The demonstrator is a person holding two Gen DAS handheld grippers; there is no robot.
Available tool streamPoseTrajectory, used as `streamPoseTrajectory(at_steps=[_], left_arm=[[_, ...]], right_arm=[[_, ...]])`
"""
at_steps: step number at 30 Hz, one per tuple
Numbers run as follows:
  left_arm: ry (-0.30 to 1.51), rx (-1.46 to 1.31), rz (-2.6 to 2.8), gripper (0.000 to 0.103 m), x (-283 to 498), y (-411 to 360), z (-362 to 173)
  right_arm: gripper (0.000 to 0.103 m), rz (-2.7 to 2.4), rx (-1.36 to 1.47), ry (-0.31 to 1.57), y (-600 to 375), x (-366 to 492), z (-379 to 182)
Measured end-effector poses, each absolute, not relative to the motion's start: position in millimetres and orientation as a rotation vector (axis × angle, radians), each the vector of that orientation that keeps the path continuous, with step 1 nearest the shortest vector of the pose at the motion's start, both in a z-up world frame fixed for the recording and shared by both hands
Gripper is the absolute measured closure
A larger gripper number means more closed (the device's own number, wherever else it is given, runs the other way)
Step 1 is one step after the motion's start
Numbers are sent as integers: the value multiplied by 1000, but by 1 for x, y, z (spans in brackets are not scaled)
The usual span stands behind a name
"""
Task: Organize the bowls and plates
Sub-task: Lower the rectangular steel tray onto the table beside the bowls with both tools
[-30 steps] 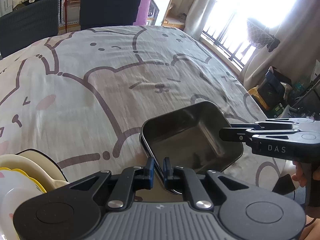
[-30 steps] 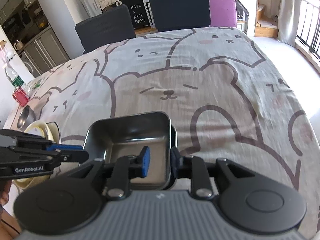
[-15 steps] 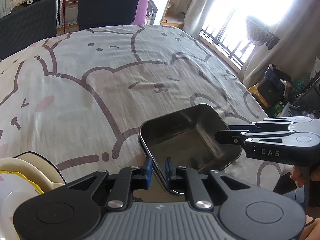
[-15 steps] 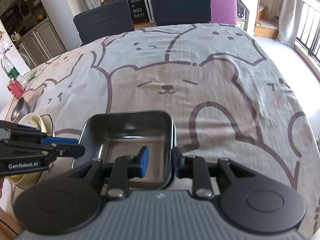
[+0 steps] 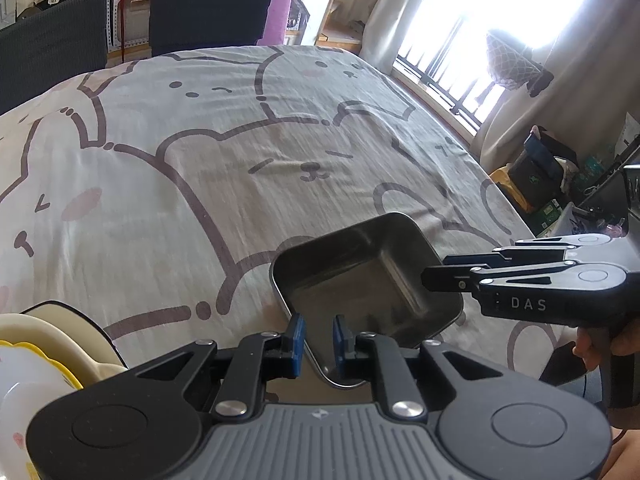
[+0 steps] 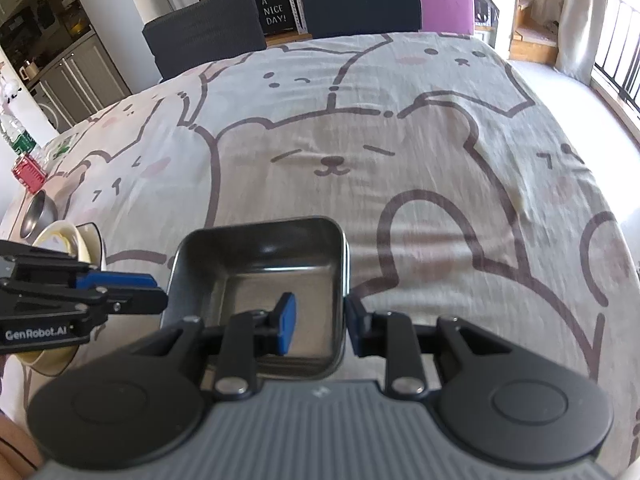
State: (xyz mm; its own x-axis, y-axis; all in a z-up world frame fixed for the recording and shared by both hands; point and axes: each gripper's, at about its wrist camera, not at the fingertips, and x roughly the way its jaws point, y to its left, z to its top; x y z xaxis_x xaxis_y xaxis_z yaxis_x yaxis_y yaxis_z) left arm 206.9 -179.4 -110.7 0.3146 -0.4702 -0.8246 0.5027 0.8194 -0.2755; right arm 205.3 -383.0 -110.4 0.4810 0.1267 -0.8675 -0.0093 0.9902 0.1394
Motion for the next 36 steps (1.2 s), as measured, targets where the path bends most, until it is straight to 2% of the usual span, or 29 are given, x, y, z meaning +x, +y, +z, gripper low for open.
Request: streamPoseTrajectory(at_steps=[11, 15, 20, 21, 23, 29, 36], left_arm=[[1095, 24, -635, 84, 207, -175, -112], [1096, 22, -637, 79, 206, -174, -111], [1094, 23, -646, 78, 204, -173, -111], [1094, 24, -649, 78, 204, -173, -110], [1093, 27, -655, 78, 203, -174, -111], [1084, 37, -666, 80, 202, -176, -110], [1093, 46, -668, 80, 202, -178, -113]], right_arm=[[68, 100, 141, 1074, -386, 201, -109], [66, 121, 169, 1049, -387, 197, -101], [67, 170, 175, 1037, -384, 195, -97], [68, 164, 169, 1053, -383, 196, -99], [76, 156, 155, 1087, -382, 198, -104], [89, 140, 104, 1111, -380, 196, -114], [90, 143, 101, 1127, -379, 198, -120]])
